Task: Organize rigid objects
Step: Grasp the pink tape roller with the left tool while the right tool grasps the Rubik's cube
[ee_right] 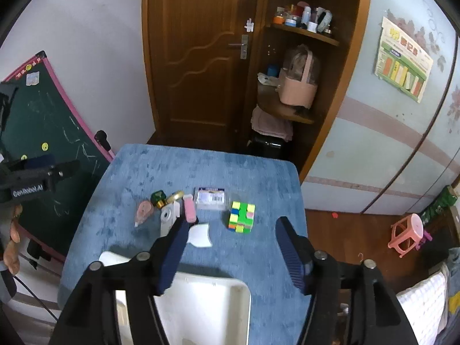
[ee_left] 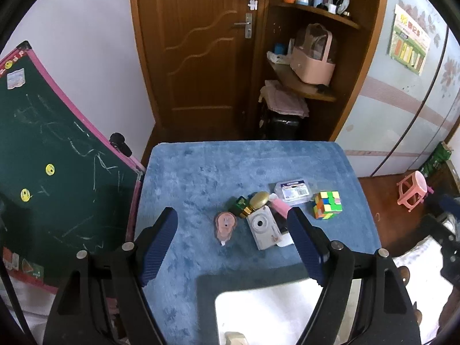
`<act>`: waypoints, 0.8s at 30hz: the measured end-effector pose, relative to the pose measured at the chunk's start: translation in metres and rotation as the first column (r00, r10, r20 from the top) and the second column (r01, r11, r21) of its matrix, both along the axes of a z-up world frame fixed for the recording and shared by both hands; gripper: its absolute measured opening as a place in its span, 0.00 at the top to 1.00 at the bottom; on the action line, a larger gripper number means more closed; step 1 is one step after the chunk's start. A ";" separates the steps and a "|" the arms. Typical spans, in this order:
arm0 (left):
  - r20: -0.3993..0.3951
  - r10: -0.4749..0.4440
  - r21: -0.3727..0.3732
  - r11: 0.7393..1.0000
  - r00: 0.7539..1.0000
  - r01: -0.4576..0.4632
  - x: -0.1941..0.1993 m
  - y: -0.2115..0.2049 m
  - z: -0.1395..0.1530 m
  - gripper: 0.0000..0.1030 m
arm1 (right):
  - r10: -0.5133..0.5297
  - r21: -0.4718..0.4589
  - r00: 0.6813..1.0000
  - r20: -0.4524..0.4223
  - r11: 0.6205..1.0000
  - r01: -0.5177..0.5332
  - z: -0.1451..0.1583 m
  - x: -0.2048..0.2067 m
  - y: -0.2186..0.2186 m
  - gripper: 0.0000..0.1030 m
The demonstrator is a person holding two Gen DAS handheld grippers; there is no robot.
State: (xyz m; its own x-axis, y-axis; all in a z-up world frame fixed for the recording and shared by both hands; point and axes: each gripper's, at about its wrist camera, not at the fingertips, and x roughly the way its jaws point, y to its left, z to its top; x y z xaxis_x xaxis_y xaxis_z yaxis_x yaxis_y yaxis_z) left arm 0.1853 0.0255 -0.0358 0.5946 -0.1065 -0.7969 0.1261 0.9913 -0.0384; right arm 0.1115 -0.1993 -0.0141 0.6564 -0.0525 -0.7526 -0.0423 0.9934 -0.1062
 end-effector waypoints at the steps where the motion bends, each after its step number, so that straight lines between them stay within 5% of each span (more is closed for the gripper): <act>1: -0.006 0.000 0.004 1.000 1.000 0.000 0.003 0.000 -0.003 0.21 | 0.000 -0.002 1.000 -0.003 1.000 0.000 0.000 0.006 0.000 0.31; 8: -0.134 -0.026 0.010 1.000 0.991 0.027 0.044 -0.002 -0.048 0.21 | -0.020 0.006 0.997 -0.075 1.000 0.020 -0.020 0.058 -0.008 0.31; 14: -0.268 -0.018 0.024 0.999 0.963 0.026 0.080 -0.001 -0.108 0.21 | -0.045 0.030 0.977 -0.209 0.998 0.052 -0.067 0.113 -0.023 0.31; 24: -0.483 0.052 -0.004 0.998 0.874 -0.062 0.121 0.013 -0.212 0.21 | -0.103 0.049 0.914 -0.393 0.990 0.132 -0.157 0.171 -0.042 0.31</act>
State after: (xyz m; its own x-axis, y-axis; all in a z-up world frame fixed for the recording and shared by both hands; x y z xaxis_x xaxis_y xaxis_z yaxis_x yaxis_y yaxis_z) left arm 0.3061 0.0384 -0.2479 0.1418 -0.1018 -0.9847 0.0305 0.9947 -0.0984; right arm 0.2822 -0.2417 -0.1707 0.3035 -0.0467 -0.9517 0.0522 0.9981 -0.0323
